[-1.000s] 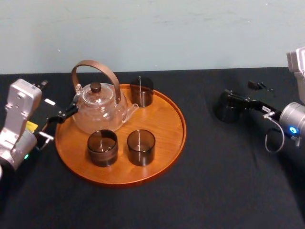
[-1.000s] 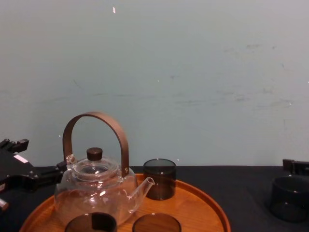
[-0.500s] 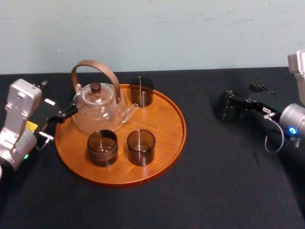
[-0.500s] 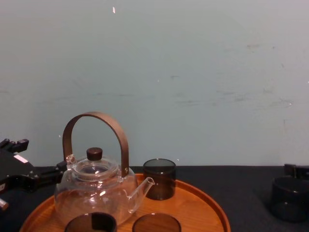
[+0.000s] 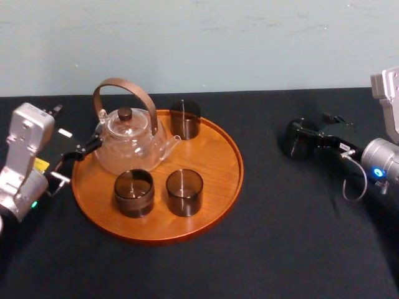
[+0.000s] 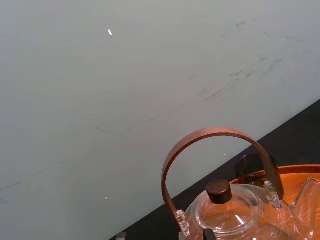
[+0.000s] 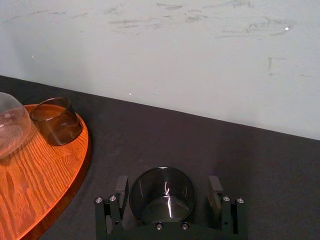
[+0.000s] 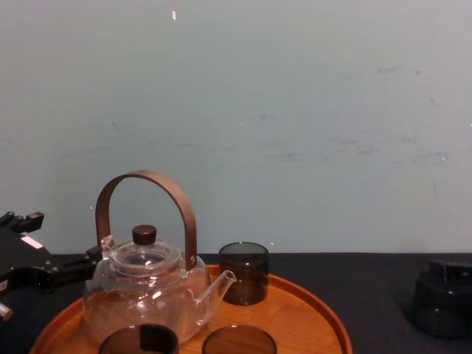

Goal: Pick up the glass from the table and place it on the tray.

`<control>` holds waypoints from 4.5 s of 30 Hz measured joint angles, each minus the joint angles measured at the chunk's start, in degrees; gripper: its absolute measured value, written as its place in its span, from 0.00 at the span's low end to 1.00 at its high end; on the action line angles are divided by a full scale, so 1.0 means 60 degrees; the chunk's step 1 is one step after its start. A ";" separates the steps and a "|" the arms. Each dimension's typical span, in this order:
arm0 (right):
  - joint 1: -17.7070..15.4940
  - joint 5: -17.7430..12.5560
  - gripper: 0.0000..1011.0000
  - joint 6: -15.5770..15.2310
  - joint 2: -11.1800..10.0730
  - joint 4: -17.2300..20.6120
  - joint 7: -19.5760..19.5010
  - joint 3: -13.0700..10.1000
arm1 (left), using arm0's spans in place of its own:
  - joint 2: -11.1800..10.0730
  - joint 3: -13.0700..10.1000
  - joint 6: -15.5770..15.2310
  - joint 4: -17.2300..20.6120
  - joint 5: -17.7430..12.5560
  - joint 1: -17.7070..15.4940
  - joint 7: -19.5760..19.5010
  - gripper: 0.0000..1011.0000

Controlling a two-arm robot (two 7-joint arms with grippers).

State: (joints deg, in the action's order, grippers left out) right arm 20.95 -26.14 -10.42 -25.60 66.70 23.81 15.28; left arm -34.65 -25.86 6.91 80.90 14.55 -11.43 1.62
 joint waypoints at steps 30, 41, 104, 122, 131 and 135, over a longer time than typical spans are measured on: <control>0.0197 0.0208 0.99 0.0065 0.0187 -0.0461 0.0139 0.0243 | 0.0000 0.0000 0.0000 0.0000 0.0000 0.0000 0.0000 0.99; 0.0229 0.0300 0.99 0.0062 0.0246 -0.0544 0.0131 0.0292 | 0.0000 0.0000 0.0000 0.0000 0.0000 0.0000 0.0000 0.99; 0.0105 0.0180 0.89 -0.0566 0.0165 0.1686 0.0344 0.1139 | 0.0000 0.0000 0.0000 0.0000 -0.0001 0.0000 0.0000 0.99; 0.0885 0.0370 0.89 -0.0487 0.0880 0.0990 0.0551 0.2026 | 0.0000 0.0000 0.0000 0.0000 0.0000 0.0000 0.0000 0.99; 0.1108 0.0435 0.89 -0.0353 0.1133 0.0466 0.0646 0.2243 | 0.0000 0.0000 -0.0001 0.0000 0.0000 0.0000 0.0000 0.99; 0.1158 0.0448 0.89 -0.0282 0.1192 0.0285 0.0690 0.2283 | 0.0000 0.0000 0.0000 0.0000 0.0000 0.0000 0.0000 0.99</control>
State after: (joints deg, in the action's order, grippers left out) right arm 27.89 -23.45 -12.11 -18.45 68.41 27.95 28.98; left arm -34.65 -25.86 6.91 80.90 14.55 -11.43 1.62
